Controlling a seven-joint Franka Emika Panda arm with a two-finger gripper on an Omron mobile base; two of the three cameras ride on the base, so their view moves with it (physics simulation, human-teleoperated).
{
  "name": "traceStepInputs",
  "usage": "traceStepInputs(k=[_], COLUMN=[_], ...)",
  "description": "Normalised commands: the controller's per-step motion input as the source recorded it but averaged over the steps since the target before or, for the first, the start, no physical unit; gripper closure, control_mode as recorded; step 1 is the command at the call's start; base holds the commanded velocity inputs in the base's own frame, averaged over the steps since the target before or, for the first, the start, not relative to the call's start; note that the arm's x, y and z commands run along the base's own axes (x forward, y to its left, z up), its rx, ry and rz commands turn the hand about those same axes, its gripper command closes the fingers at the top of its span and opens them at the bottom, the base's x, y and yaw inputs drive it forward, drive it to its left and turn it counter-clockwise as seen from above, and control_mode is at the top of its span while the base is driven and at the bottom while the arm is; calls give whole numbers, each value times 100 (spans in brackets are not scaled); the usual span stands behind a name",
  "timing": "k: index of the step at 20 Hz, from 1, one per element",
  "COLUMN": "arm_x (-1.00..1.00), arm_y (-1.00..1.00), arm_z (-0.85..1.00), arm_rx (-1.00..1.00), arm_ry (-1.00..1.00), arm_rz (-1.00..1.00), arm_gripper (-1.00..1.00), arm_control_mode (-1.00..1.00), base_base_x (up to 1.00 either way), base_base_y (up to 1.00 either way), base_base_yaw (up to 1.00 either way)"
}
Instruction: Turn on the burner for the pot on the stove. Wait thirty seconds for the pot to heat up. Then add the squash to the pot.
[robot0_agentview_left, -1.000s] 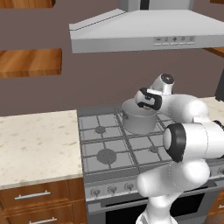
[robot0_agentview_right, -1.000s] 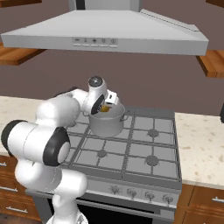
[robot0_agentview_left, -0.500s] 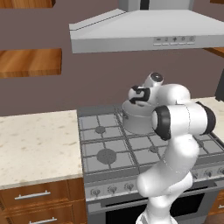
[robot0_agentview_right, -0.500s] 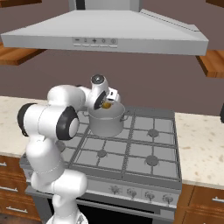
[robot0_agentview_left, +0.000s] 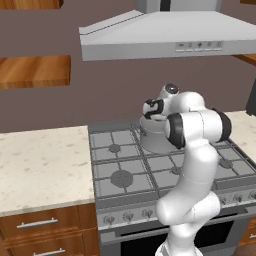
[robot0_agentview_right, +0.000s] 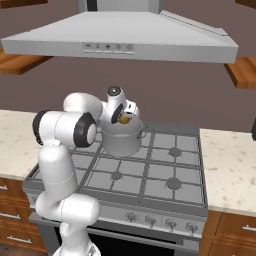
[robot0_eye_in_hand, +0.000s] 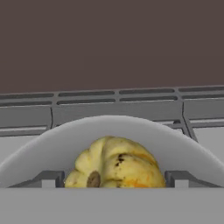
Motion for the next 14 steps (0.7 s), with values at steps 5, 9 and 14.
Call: traceStepInputs(k=[5, 9, 14], arm_x=[0, 0, 0], arm_y=[0, 0, 0], arm_z=[-29, 0, 0], arm_rx=[-3, 0, 0], arm_ry=[0, 0, 0], arm_rz=[0, 0, 0], arm_gripper=[-100, -100, -100], arm_control_mode=[-100, -100, -100], base_base_x=[0, 0, 0], base_base_y=[0, 0, 0], base_base_yaw=[0, 0, 0])
